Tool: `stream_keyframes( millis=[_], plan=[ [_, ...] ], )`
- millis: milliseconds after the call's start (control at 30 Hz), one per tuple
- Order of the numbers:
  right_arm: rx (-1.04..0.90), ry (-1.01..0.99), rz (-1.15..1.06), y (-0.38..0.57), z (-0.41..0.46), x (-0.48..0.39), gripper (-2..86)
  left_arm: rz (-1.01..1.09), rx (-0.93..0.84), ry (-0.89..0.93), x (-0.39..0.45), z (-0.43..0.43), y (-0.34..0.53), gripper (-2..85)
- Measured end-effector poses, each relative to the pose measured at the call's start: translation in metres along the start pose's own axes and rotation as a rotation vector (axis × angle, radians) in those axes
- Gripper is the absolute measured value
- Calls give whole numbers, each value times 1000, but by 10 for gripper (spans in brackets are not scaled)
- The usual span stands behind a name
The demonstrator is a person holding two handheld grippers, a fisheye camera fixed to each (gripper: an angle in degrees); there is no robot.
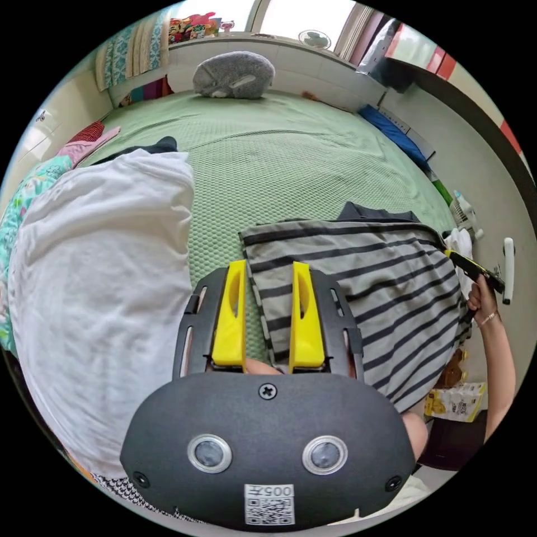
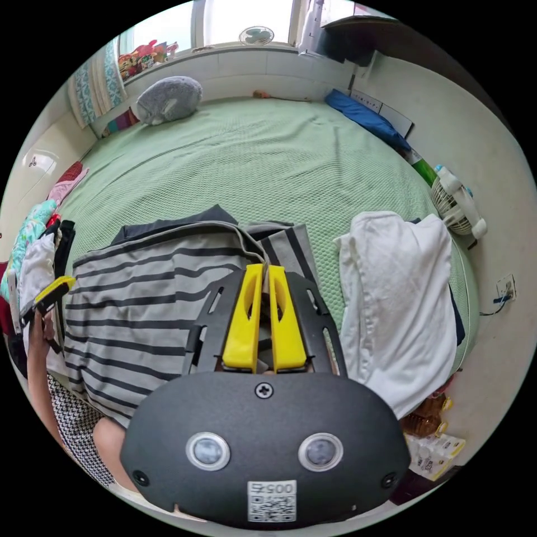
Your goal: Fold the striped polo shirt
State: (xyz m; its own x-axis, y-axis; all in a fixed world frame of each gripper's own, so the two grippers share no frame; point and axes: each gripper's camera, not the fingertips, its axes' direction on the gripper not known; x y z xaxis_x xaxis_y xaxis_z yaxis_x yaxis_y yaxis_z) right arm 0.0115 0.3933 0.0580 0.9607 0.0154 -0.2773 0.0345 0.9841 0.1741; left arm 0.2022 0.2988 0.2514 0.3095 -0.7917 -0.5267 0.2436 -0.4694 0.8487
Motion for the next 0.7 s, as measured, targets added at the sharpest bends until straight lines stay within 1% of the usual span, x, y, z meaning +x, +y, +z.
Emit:
stream_keyframes(
  millis=[33,133,233,300,433,700],
  plan=[
    [-2,8,-16,4,0,0,-12,-10,-2,-6,-3,4,-6,116],
    [-2,33,-45,16,0,0,-12,-45,-27,78,-14,13,-13,87],
    [-3,58,-82,29,-2,0,-12,-78,5,149,-24,4,-4,48],
    [6,69,-103,38,-7,1,-12,-58,40,174,-24,-8,5,40],
    [48,61,-105,62,-29,11,-12,56,74,146,-11,-47,30,32],
    [158,11,-86,149,-106,47,-13,229,100,201,11,-139,98,29]
  ],
)
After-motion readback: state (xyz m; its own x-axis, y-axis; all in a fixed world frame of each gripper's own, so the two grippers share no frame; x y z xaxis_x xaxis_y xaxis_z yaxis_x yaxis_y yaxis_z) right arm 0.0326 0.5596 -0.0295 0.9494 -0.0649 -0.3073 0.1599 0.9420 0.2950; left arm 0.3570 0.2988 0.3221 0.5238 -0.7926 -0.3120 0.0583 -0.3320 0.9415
